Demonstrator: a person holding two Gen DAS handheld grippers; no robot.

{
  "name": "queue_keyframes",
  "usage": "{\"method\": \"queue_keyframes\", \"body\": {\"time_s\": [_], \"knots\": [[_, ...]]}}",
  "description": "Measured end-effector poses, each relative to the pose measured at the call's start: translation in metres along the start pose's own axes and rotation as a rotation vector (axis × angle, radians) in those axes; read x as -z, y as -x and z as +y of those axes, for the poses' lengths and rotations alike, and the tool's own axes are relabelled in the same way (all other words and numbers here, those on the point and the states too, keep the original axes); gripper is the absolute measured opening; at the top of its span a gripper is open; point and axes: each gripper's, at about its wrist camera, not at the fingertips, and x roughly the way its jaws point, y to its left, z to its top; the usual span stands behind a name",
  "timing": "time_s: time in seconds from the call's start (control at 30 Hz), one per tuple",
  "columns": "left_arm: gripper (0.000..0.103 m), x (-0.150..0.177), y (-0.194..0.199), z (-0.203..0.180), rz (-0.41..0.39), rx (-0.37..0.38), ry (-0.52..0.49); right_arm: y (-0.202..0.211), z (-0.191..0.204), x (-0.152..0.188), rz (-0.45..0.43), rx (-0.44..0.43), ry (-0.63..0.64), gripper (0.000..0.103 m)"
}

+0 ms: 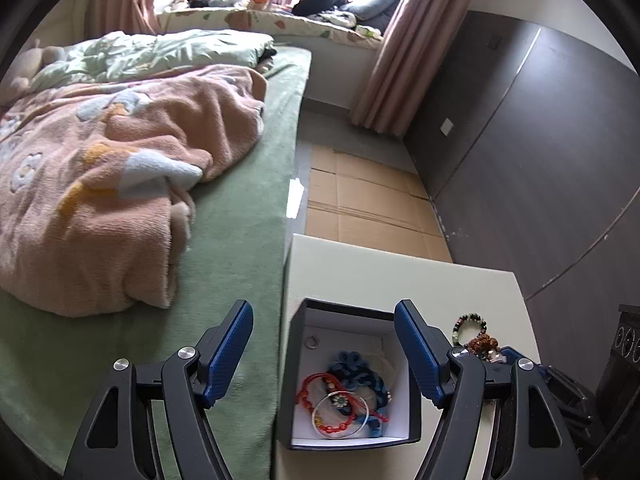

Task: Organize jewelry
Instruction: 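Lower the butterfly brooch into the box and open the right gripper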

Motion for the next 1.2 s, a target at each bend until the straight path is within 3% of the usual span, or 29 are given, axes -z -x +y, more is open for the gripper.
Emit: {"method": "queue_keyframes", "body": {"time_s": [0.4, 0.6, 0.63, 0.67, 0.73, 0.93, 1.03, 1.2], "knots": [[0.074, -0.004, 0.01, 0.013, -0.023, -0.008, 0.029, -0.038, 0.042, -0.003, 0.025, -0.074, 0.021, 0.043], [0.074, -0.006, 0.009, 0.019, -0.019, -0.01, 0.046, -0.044, 0.043, -0.006, -0.019, -0.095, -0.033, 0.043], [0.074, -0.006, 0.008, 0.019, -0.016, -0.009, 0.047, -0.043, 0.041, -0.007, -0.029, -0.11, -0.043, 0.048], [0.074, -0.005, 0.008, 0.019, -0.013, -0.009, 0.046, -0.043, 0.039, -0.009, -0.031, -0.121, -0.054, 0.061], [0.074, -0.004, 0.007, 0.018, -0.007, -0.009, 0.039, -0.04, 0.037, -0.01, -0.037, -0.122, -0.066, 0.076], [0.074, -0.001, 0.006, 0.01, 0.005, -0.003, 0.011, -0.028, 0.022, -0.009, -0.022, -0.095, -0.1, 0.078], [0.074, 0.002, 0.004, 0.002, 0.014, 0.008, -0.015, -0.018, 0.015, -0.008, -0.009, -0.069, -0.102, 0.092], [0.076, 0.009, 0.004, -0.014, 0.02, 0.029, -0.061, 0.002, -0.004, -0.003, 0.006, -0.041, -0.124, 0.093]]}}
